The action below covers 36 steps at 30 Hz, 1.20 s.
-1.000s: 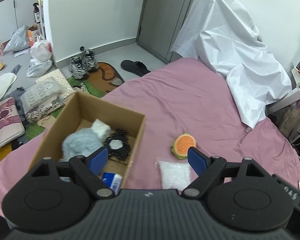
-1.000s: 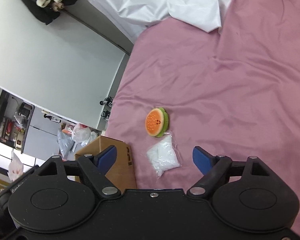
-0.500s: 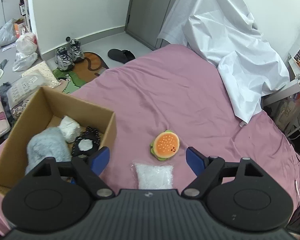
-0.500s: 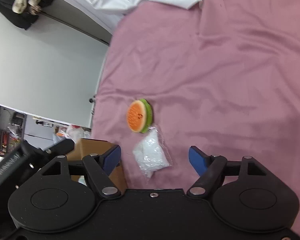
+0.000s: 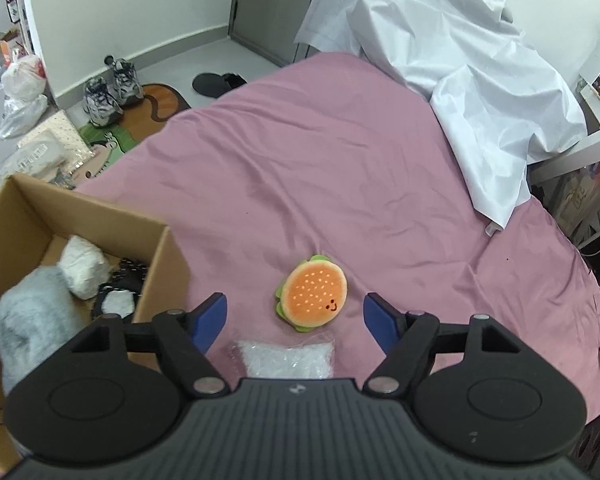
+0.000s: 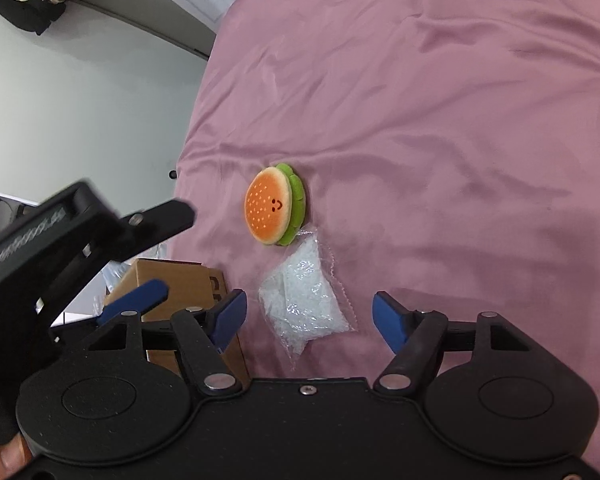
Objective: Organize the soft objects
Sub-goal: 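Move the left tool to the burger plush while the right tool approaches the bead bag, then close the left tool on the burger plush while the right tool grasps the bead bag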
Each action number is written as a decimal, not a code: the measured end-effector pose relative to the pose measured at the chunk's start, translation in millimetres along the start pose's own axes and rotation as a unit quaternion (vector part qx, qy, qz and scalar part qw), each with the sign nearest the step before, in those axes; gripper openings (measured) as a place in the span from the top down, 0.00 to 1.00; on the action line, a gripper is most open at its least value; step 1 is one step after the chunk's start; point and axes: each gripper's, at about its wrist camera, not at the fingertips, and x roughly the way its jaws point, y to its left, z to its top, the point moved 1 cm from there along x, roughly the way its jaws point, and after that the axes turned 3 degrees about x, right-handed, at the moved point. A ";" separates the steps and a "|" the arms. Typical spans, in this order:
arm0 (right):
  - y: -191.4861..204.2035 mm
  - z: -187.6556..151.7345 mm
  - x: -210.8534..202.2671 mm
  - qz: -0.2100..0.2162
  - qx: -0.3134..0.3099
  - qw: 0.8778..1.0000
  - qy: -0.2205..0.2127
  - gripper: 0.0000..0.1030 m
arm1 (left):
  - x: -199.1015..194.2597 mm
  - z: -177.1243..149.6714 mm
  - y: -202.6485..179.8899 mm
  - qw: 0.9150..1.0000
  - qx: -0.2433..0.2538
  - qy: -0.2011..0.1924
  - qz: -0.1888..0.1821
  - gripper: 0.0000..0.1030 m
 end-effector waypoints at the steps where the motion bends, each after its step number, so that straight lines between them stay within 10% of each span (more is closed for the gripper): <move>1: 0.6 0.5 2.4 -0.001 0.000 1.000 0.002 0.33 | 3.8 1.0 -1.1 1.000 0.000 0.003 -0.003 0.28; 9: -6.6 6.2 25.6 -0.001 0.022 0.999 0.029 0.37 | 28.7 4.9 -1.0 1.000 0.005 0.021 0.001 0.28; 16: -10.3 10.9 34.1 0.013 0.037 0.999 0.035 0.78 | 42.8 4.2 -3.0 0.999 0.011 0.035 0.000 0.28; 36: -41.4 24.3 -16.0 -0.053 0.106 0.989 -0.093 0.79 | 83.9 -4.0 -29.4 0.998 0.029 0.056 0.013 0.28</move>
